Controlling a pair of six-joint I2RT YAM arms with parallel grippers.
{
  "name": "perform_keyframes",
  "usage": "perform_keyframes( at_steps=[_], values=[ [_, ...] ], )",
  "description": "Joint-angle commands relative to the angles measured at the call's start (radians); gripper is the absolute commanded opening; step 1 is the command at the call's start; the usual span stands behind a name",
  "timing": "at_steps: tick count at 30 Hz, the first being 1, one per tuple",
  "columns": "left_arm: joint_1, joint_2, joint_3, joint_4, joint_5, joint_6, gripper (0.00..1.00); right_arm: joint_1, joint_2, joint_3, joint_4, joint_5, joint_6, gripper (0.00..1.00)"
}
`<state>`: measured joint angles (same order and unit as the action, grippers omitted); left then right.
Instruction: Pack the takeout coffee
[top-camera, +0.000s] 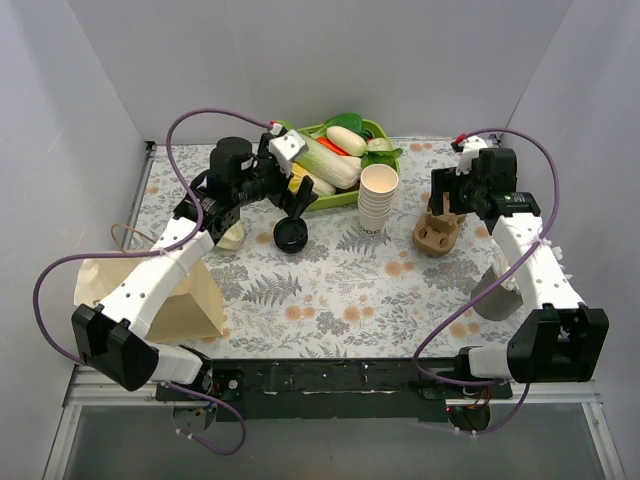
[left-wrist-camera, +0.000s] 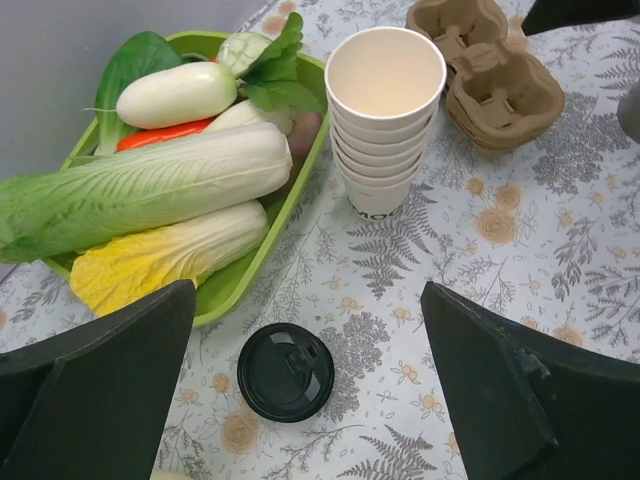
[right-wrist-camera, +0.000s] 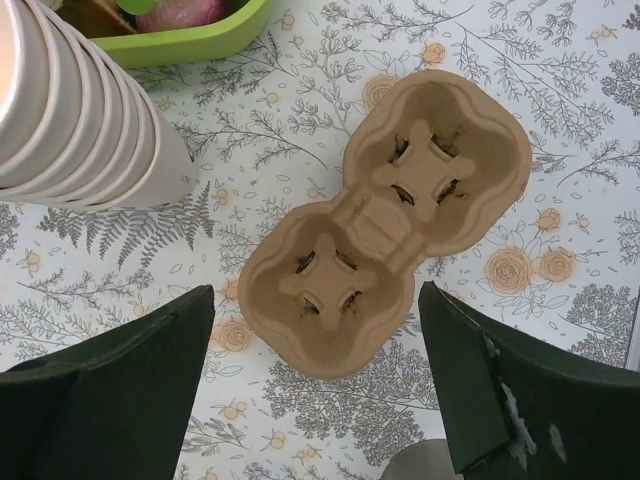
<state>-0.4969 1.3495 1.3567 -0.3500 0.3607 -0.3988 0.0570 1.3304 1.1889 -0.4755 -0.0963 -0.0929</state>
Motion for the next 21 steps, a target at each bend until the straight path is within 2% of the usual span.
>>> perform_keyframes(
  at_steps=[1, 5, 6, 10, 12, 16, 19, 21],
  values=[
    [-0.006, -0.003, -0.027, -0.085, 0.075, 0.064, 0.98, 0.000, -0.023, 0.035, 0.057, -0.037, -0.002, 0.91],
    [-0.008, 0.002, -0.080, -0.119, 0.104, 0.072, 0.98, 0.000, -0.002, 0.121, 0.006, -0.147, -0.186, 0.88],
    [-0.008, 0.002, -0.088, -0.119, 0.107, 0.065, 0.98, 0.000, -0.003, 0.141, -0.003, -0.220, -0.267, 0.87],
    [-0.008, 0.008, -0.093, -0.094, 0.084, -0.026, 0.98, 0.020, 0.004, 0.210, -0.038, -0.387, -0.352, 0.81],
    [-0.006, 0.023, -0.048, -0.090, 0.078, -0.101, 0.98, 0.067, 0.032, 0.253, -0.080, -0.419, -0.378, 0.79],
    [-0.006, 0.053, -0.024, -0.086, 0.086, -0.123, 0.98, 0.161, 0.140, 0.375, -0.210, -0.425, -0.520, 0.78],
    [-0.008, 0.025, -0.056, -0.063, 0.072, -0.123, 0.98, 0.222, 0.210, 0.434, -0.279, -0.396, -0.557, 0.88],
    [-0.008, 0.005, -0.074, -0.057, 0.052, -0.124, 0.98, 0.257, 0.254, 0.495, -0.328, -0.395, -0.602, 0.89]
  ],
)
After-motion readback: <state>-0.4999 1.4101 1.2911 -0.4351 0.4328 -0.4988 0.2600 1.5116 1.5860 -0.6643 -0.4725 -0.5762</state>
